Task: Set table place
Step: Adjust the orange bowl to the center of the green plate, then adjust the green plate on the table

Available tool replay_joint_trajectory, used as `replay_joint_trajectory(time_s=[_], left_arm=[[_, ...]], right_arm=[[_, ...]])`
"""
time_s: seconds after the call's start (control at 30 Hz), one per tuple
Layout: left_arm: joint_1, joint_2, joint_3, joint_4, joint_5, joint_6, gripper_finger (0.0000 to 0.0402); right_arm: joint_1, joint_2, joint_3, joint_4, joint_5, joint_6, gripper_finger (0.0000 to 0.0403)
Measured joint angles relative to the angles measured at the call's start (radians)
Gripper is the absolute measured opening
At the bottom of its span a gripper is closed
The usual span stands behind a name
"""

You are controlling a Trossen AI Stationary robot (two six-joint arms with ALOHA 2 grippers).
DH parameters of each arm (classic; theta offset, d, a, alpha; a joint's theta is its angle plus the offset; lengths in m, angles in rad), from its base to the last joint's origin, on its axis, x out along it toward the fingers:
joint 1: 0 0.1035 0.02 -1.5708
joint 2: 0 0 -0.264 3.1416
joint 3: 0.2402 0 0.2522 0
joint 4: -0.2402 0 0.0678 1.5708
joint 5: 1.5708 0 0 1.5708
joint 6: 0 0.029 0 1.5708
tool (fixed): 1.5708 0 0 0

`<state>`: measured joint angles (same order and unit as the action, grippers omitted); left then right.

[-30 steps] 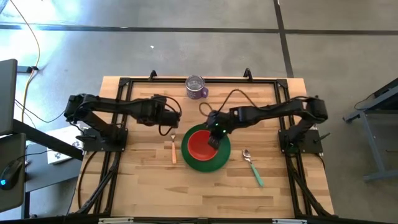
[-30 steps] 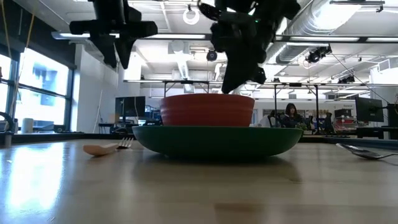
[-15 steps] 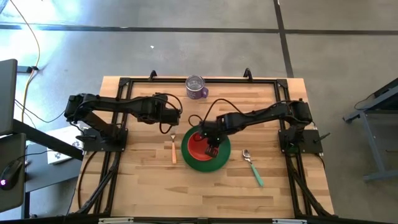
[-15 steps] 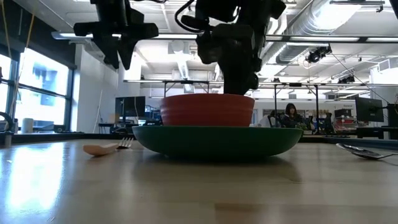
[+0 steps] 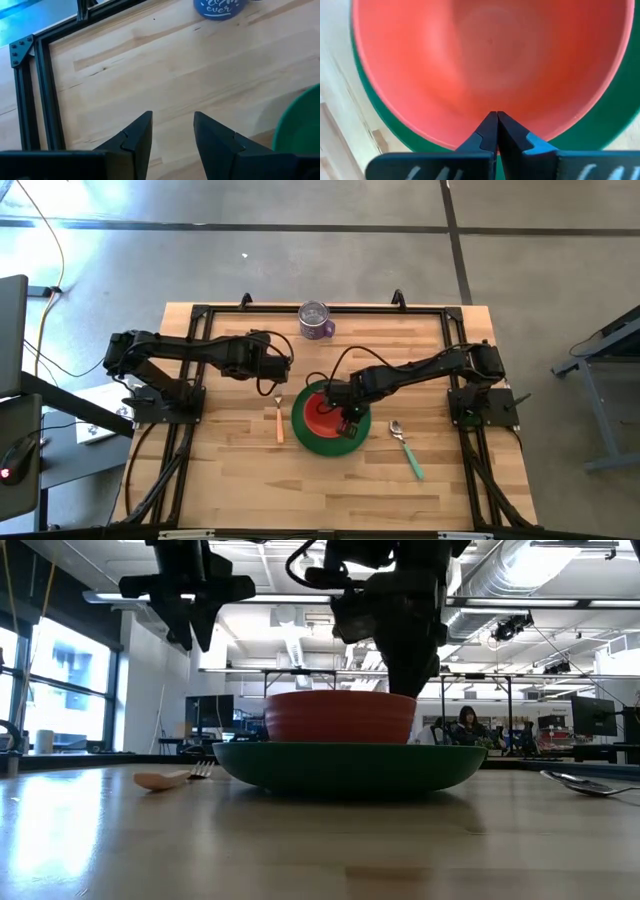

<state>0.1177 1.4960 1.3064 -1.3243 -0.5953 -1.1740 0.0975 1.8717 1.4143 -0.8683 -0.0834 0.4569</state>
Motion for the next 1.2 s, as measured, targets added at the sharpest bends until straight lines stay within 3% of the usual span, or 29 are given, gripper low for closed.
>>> replay_joint_trajectory(time_s=[0.43,0.53,0.77,0.97,1.2], left_arm=[[0.000,0.000,0.000,0.012,0.000,0.002,0.0132],[0.000,0.000,0.000,0.031,0.000,0.020,0.0131],[0.000,0.000,0.000,0.051,0.001,0.043,0.0131],[0.000,0.000,0.000,0.051,0.001,0.053,0.0131],[0.000,0.000,0.000,0.051,0.003,0.070,0.0131]], right_arm=[[0.019,-0.028,0.041,-0.079,0.009,0.022,0.0000],[0.023,-0.064,0.100,-0.107,0.089,0.008,0.0000],[-0.050,-0.150,0.183,-0.319,0.389,0.009,0.0000],[-0.130,-0.222,0.022,-0.324,0.423,0.101,0.0000],[-0.150,-0.262,-0.290,-0.081,0.308,0.235,0.0000]])
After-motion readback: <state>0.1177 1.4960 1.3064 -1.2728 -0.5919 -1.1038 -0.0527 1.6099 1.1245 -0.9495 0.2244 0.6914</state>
